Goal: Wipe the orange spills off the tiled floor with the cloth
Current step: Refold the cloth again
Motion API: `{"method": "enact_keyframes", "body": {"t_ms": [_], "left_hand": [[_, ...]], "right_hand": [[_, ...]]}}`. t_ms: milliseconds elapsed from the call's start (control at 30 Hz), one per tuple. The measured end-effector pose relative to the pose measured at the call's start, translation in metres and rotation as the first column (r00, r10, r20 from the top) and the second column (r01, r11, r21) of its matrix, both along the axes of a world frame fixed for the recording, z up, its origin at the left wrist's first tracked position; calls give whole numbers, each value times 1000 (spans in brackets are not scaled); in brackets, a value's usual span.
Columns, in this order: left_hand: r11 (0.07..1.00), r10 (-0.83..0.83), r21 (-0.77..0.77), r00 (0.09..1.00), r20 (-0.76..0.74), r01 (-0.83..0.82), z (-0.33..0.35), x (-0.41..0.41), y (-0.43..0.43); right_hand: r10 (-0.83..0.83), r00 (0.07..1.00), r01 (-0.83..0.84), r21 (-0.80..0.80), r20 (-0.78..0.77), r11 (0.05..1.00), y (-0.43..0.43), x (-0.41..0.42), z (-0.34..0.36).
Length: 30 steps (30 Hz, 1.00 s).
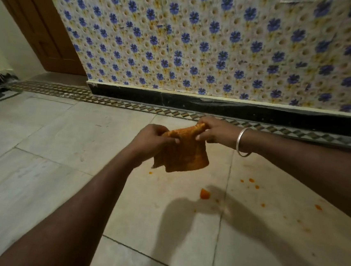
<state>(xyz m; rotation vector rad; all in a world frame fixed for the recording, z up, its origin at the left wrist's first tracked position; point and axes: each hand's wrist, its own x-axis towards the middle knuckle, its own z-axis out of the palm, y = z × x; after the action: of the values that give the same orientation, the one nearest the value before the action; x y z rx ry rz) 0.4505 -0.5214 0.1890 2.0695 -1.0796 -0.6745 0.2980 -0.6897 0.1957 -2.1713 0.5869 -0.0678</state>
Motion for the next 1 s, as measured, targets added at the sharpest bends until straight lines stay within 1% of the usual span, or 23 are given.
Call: {"method": "enact_keyframes", "body": {"t_ms": [33, 100, 167, 267, 333, 400, 467, 533, 567, 600, 667, 700, 733, 767, 800, 833, 867, 900, 933, 1000], "left_hand": [[1000, -27, -14, 999, -24, 26, 4, -6, -6], [995, -100, 3, 994, -48, 101, 9, -15, -22], [973, -216, 75, 974, -63, 221, 12, -26, -43], [892, -384, 214, 917, -109, 399, 10, -40, -74], [825, -477, 267, 867, -143, 498, 0, -64, -98], [783, -544, 307, 835, -84, 541, -14, -95, -122], [756, -613, 315, 789, 35, 573, -22, -126, -142], [757, -645, 252, 752, 138, 603, -27, -158, -162], [776, -630, 196, 750, 201, 599, -27, -167, -169], [780, -622, 138, 733, 276, 610, -28, -183, -176], [762, -586, 11, 683, 437, 647, -39, -211, -183], [753, -559, -40, 671, 487, 656, -51, -222, -183], [738, -557, -57, 654, 512, 673, -68, -232, -180], [710, -598, -24, 620, 508, 704, -89, -238, -176], [654, -685, 59, 557, 470, 754, -112, -243, -172], [575, -780, 168, 475, 408, 801, -135, -245, -163], [492, -849, 250, 397, 347, 834, -154, -247, -155], [450, -875, 276, 358, 325, 850, -171, -248, -149], [463, -864, 254, 369, 341, 849, -184, -248, -147], [553, -802, 196, 454, 387, 810, -200, -253, -149]], "right_hand": [[-26, 999, 25, 66, 22, 998, -4, -12, 0], [-64, 997, 61, 55, 38, 997, -12, -34, -2], [-74, 997, 74, 40, -2, 996, -22, -61, -3], [-113, 988, 115, 12, -102, 993, -38, -95, 1], [-169, 972, 170, -4, -163, 985, -46, -128, -3], [-221, 951, 219, -36, -216, 975, -50, -160, -10], [-288, 923, 266, -118, -254, 957, -52, -187, -16], [-412, 878, 340, -287, -245, 896, -57, -217, -20], [-478, 854, 382, -376, -204, 844, -61, -227, -21], [-553, 823, 451, -442, -129, 775, -62, -244, -24], [-646, 762, 580, -486, 42, 653, -58, -275, -34], [-668, 737, 629, -473, 108, 617, -50, -287, -43], [-678, 722, 655, -449, 134, 608, -39, -298, -57], [-677, 725, 660, -411, 127, 629, -27, -309, -79], [-676, 731, 660, -354, 96, 663, -13, -320, -102], [-676, 736, 655, -290, 38, 697, 3, -330, -128], [-675, 738, 652, -254, -5, 714, 18, -340, -155], [-698, 716, 669, -258, -29, 697, 28, -350, -183], [-744, 666, 700, -303, -48, 646, 36, -359, -209], [-832, 544, 708, -471, -111, 526, 44, -365, -242]]}}
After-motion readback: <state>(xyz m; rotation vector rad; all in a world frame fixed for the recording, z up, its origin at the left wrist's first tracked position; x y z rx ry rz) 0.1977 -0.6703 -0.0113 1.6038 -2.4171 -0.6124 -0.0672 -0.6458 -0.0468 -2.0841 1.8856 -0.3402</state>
